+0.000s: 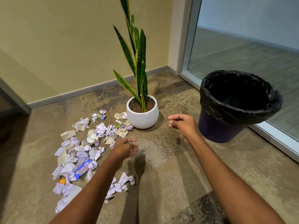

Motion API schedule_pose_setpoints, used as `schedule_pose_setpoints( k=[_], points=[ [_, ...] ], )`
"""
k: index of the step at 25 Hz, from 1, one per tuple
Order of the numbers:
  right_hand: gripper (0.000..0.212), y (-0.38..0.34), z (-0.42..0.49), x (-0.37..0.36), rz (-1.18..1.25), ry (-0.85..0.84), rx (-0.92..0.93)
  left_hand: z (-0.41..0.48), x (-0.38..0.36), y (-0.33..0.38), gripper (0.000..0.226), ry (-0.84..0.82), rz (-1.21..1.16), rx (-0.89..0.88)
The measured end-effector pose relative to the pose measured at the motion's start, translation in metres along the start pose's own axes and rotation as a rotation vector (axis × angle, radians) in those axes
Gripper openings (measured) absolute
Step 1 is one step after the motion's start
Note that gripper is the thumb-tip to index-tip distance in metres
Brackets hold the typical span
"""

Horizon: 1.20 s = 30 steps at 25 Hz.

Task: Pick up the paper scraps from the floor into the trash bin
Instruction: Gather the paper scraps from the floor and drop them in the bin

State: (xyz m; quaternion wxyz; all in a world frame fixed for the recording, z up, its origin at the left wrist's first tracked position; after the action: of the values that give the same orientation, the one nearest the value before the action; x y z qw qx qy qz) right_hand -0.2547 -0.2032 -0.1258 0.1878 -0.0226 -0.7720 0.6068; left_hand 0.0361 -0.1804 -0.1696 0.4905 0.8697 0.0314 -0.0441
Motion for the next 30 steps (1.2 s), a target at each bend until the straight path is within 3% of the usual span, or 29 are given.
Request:
schedule_pose_setpoints(
  k=[5, 9, 13, 19, 22, 24, 30],
  points=[
    [0.026, -0.075, -0.002, 0.072, -0.069, 0.315, 0.240, 0.003, -0.039, 0.020, 0.015, -0.042, -0.010, -0.061],
    [0.026, -0.095, 0.002, 0.140, -0.163, 0.601, 0.274, 0.000, -0.065, 0.028, 0.022, -0.158, -0.013, -0.109],
    [0.039, -0.086, 0.011, 0.186, -0.183, 0.675, 0.198, -0.008, -0.073, 0.032, 0.021, -0.215, 0.053, -0.142],
    [0.026, -0.082, 0.003, 0.182, -0.214, 0.717, 0.234, -0.021, -0.064, 0.038, 0.020, -0.236, 0.159, -0.159],
    [0.026, -0.089, -0.007, 0.147, -0.222, 0.641, 0.294, -0.025, -0.052, 0.039, 0.020, -0.186, 0.171, -0.157],
    [0.025, -0.087, -0.011, 0.110, -0.234, 0.497, 0.324, -0.027, -0.040, 0.038, 0.019, -0.139, 0.220, -0.139],
    [0.020, -0.037, -0.023, -0.020, -0.455, -0.148, 0.287, -0.032, 0.027, 0.015, 0.027, -0.085, 0.563, -0.007]
  ],
)
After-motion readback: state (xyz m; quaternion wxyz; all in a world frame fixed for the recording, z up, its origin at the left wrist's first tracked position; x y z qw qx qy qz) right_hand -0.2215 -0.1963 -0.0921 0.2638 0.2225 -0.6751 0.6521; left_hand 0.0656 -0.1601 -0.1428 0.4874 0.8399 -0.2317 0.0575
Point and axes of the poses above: each hand's wrist, its own z-axis towards the middle knuckle, its own x-axis out of the back of the hand, y = z × x, the point moved 2 cm from there along z, towards the middle knuckle, and after that the axes turned 10 degrees about -z, right-handed, at the moved point
